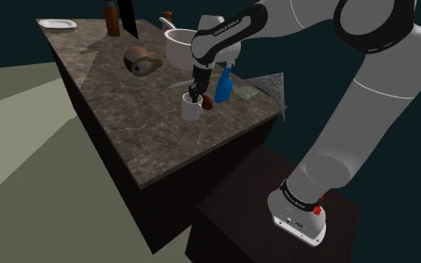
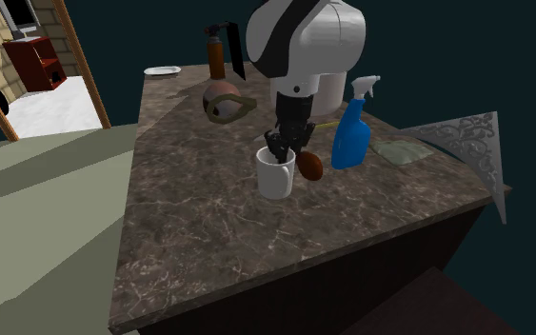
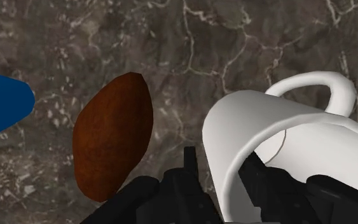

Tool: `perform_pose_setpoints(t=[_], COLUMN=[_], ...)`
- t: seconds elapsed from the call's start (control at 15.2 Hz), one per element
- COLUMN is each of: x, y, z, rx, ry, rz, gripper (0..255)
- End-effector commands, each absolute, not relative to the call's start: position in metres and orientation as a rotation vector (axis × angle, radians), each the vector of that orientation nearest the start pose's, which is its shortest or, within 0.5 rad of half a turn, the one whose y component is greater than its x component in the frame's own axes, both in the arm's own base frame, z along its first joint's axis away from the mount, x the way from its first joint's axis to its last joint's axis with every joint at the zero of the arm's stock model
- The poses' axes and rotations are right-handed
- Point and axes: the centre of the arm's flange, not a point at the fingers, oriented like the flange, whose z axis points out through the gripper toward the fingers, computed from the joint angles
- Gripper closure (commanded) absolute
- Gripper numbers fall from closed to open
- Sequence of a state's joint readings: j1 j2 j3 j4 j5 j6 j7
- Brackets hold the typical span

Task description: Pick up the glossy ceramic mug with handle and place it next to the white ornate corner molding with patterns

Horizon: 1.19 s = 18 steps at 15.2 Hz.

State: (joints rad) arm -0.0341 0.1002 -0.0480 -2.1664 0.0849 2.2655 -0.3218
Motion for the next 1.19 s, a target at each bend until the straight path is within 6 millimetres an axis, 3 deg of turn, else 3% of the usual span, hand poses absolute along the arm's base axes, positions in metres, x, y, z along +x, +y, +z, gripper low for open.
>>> perform_pose_setpoints(t=[0.0, 0.46, 1.12], x=[0.548, 0.548, 0.548], y=[-0.043, -0.043, -0.043], z=[0.349, 0.349, 0.402], rx=[-3.069, -3.069, -3.069], ry=[-0.286, -0.286, -0.286], rz=[-0.017, -0.017, -0.017], gripper=[255, 255, 255])
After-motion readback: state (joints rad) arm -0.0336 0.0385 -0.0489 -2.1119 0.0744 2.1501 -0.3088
